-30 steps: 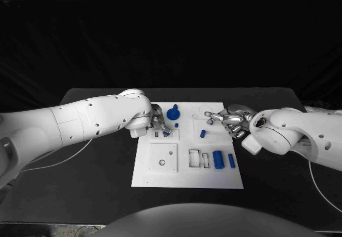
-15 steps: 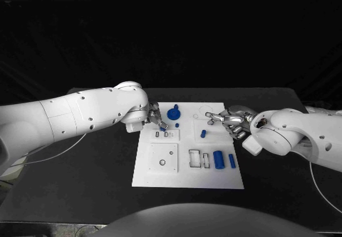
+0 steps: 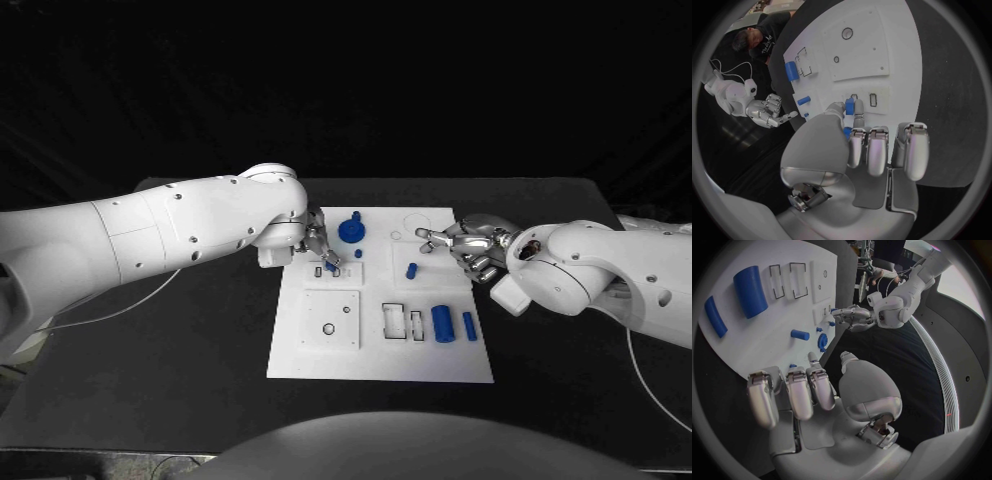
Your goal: Assemble the parts on the task board
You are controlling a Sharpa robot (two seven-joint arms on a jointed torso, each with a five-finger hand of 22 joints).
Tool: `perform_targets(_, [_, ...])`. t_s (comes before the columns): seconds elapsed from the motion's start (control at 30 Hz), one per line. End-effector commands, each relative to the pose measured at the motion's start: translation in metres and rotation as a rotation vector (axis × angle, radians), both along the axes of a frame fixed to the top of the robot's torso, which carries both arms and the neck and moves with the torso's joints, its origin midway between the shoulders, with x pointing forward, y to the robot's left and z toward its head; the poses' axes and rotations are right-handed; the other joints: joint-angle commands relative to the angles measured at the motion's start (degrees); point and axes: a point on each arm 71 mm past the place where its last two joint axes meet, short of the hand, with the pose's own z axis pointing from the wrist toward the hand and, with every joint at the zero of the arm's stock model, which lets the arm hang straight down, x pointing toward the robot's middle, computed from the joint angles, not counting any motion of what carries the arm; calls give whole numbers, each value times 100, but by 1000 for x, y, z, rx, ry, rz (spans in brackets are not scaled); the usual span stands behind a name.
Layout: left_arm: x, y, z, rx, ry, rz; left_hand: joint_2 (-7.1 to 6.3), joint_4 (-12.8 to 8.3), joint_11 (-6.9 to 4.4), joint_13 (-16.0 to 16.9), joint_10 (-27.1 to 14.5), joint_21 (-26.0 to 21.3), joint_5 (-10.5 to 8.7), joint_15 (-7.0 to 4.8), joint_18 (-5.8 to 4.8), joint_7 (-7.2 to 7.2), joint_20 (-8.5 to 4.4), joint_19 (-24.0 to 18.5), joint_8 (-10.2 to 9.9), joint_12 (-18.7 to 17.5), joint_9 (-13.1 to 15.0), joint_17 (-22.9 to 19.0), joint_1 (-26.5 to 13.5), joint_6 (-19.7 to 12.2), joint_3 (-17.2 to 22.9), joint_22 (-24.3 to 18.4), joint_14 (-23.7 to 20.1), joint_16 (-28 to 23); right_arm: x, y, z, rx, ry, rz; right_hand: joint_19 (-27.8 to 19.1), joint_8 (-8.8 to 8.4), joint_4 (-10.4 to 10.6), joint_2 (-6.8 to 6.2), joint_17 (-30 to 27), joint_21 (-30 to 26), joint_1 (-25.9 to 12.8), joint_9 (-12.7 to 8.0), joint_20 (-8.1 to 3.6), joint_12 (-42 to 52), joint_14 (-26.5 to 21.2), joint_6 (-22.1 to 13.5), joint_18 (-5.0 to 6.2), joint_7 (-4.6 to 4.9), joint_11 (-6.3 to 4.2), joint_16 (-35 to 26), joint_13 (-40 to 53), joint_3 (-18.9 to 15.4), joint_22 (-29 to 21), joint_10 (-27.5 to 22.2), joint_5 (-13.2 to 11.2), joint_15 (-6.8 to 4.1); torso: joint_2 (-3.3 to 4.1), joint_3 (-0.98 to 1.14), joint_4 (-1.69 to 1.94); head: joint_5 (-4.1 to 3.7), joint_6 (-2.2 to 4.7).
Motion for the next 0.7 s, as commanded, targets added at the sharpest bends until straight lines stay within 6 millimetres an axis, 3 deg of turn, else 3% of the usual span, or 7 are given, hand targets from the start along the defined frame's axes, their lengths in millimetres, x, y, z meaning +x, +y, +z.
perform_targets(0.03, [-1,-1,-1,65,16,-5,18,2,-43,1510,585,14,-43,-33,-43,12,15,603,-28,14,12,1509,-2,45,-2,1509,596,15,-1,2,-1,-3,1,14,600,33,10,64,1509,26,-1,6,27,16,597,-44,-81,145,52,23,1510,-32,1508,600,26,40,1,0,-7,4,0])
perform_targets(0.3, [-1,-7,-3,73,0,-24,18,-8,-47,1510,585,14,-61,-37,-43,8,19,603,-44,14,19,1509,43,47,15,1509,596,15,-1,2,-1,-3,2,15,600,33,10,64,1509,26,-1,6,27,16,597,-44,-81,145,52,23,1510,-32,1508,600,26,40,-3,1,-1,-20,0])
perform_targets(0.7, [-1,-11,-7,104,6,-30,28,-13,-51,1510,585,14,-65,-40,-43,6,24,603,-59,14,26,1509,88,51,40,1509,596,15,-1,3,-1,-1,1,19,600,33,10,64,1509,26,-1,6,27,16,597,-44,-81,145,52,23,1510,-32,1508,600,26,40,-5,1,-2,9,0])
